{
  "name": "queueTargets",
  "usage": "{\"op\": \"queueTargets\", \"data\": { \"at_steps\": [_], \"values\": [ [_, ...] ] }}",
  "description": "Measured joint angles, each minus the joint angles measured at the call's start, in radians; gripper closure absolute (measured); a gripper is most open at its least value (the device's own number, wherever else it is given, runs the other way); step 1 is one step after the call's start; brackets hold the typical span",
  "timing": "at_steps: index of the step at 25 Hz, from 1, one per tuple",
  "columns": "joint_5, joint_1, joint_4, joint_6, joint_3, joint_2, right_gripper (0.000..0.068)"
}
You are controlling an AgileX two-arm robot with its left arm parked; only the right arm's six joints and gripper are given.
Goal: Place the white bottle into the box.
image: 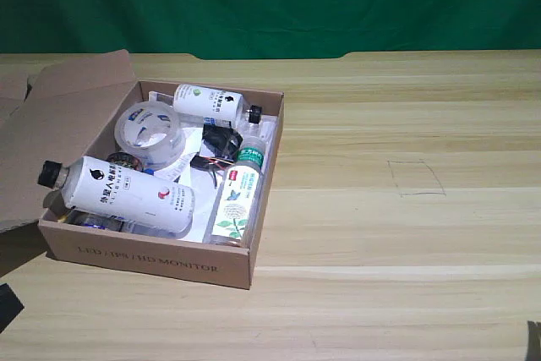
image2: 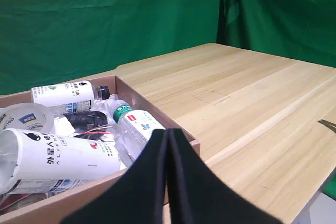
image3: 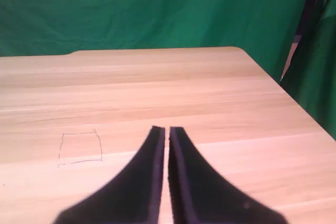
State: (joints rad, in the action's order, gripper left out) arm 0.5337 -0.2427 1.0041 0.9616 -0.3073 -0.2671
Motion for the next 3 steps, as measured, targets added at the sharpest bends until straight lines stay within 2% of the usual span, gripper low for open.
{"op": "queueTargets", "data": {
  "at_steps": [3],
  "values": [
    [-0.009, 0.0, -0.007, 0.001, 0.008, 0.0, 0.068]
  ]
}}
